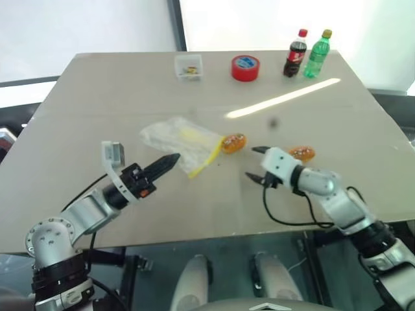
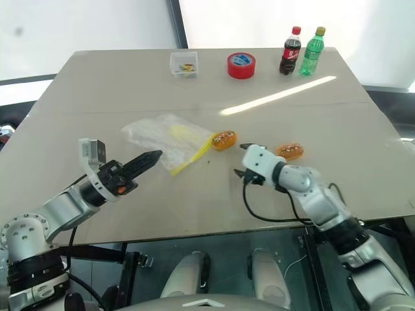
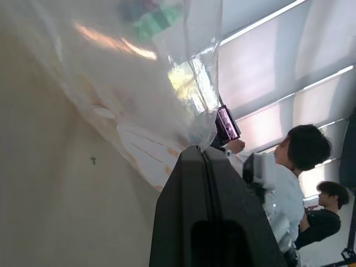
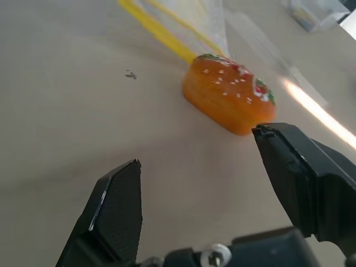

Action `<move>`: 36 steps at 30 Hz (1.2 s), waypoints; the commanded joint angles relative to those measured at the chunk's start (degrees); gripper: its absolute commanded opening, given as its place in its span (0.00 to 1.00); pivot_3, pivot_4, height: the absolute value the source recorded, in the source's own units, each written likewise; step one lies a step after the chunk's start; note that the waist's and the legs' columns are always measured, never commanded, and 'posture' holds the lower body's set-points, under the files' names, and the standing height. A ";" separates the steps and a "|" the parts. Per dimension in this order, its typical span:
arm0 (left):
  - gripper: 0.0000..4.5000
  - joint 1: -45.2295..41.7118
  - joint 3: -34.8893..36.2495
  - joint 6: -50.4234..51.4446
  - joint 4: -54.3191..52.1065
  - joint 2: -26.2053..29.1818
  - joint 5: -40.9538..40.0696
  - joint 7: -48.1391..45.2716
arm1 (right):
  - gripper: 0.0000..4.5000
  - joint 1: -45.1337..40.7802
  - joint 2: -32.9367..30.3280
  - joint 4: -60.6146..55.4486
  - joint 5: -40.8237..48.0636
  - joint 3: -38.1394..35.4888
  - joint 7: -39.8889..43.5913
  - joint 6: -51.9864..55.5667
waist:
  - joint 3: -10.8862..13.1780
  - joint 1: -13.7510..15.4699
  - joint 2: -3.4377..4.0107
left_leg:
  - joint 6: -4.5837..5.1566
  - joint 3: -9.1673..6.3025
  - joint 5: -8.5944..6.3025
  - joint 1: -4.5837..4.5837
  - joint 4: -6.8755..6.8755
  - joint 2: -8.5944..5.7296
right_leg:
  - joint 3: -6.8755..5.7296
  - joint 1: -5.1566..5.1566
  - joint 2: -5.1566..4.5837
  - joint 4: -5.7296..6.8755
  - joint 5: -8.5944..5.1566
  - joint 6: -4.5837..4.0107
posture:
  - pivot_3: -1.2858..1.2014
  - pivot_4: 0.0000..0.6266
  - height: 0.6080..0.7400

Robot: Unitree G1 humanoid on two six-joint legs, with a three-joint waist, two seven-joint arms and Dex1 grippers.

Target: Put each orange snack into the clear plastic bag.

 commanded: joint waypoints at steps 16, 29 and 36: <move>0.00 10.48 -2.02 -5.52 -6.99 8.74 -14.78 1.42 | 0.70 -15.67 17.25 23.84 -6.01 1.90 -5.96 -19.98 | 0.03 0.15 -0.05 | -0.02 -0.05 0.00 -0.04 -0.07 -0.01 | -0.03 -0.03 -0.03 -0.04 0.13 -0.25 | 0.52 0.24 1.00; 0.00 13.42 -3.69 -7.97 -8.22 10.73 -15.55 -0.96 | 0.01 -15.56 18.74 24.70 -7.01 0.98 -6.35 -22.51 | 0.04 0.13 -0.04 | -0.02 -0.04 0.00 -0.03 -0.08 0.00 | -0.02 -0.05 -0.03 -0.05 0.13 -0.26 | 0.52 0.24 1.00; 0.00 9.56 -2.49 -15.31 -5.37 9.45 -5.65 -1.23 | 0.01 -17.82 19.42 22.77 -6.63 -2.91 -9.55 -18.80 | 0.04 0.15 -0.03 | -0.02 -0.04 0.00 -0.04 -0.10 0.00 | -0.03 -0.07 -0.02 -0.05 0.13 -0.26 | 0.52 0.24 1.00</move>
